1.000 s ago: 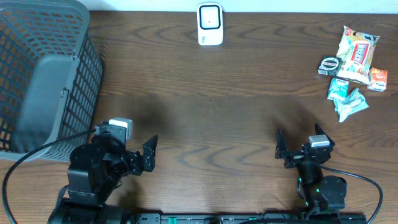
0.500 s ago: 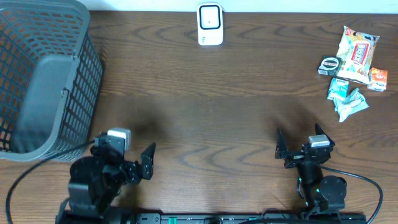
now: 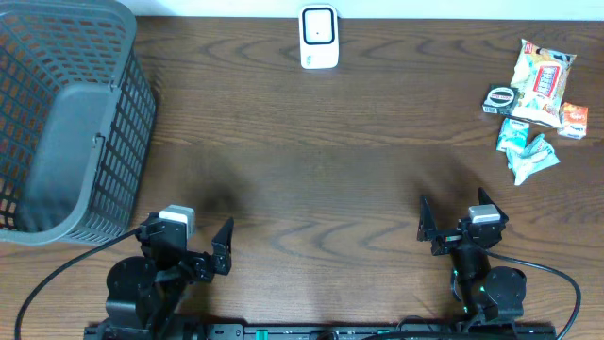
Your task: Scan the item barcode
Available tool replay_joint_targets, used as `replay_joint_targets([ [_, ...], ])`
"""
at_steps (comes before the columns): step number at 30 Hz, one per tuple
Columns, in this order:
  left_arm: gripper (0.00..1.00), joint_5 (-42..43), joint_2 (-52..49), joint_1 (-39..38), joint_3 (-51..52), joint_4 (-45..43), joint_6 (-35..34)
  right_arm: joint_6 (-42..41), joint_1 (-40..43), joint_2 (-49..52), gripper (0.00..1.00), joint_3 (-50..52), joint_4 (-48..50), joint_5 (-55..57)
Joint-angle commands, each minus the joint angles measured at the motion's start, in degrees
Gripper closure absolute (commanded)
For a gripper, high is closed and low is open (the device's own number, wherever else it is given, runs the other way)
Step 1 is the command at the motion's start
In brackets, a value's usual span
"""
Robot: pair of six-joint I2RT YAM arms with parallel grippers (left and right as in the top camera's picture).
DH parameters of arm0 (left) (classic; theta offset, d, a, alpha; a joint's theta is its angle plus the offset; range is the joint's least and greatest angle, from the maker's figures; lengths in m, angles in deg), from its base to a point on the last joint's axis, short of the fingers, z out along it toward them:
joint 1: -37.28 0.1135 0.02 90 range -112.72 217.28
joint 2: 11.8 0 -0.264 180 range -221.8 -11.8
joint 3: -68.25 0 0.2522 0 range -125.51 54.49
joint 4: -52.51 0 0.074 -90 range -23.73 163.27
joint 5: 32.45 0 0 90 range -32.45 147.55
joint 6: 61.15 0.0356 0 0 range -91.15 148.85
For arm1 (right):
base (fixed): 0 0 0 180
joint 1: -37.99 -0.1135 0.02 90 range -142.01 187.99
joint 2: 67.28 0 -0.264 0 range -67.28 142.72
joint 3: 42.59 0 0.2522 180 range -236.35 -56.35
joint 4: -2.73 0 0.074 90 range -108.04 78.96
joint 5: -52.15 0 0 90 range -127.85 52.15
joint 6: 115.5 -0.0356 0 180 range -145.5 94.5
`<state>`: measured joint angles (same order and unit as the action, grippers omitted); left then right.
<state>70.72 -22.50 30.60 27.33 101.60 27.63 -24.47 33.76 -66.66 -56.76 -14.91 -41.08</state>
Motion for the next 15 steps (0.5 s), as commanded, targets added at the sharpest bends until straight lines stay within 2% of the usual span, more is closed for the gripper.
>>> replay_joint_targets([
  [1, 0.02, -0.57, 3.45, 1.44, 3.63, -3.8, 1.01, -0.33, 0.5, -0.31, 0.01, 0.07, -0.22, -0.33],
  [15, 0.02, -0.76, 10.6, 5.57, 13.14, -19.02, 1.01, -0.33, 0.5, -0.31, 0.01, 0.07, -0.22, -0.33],
])
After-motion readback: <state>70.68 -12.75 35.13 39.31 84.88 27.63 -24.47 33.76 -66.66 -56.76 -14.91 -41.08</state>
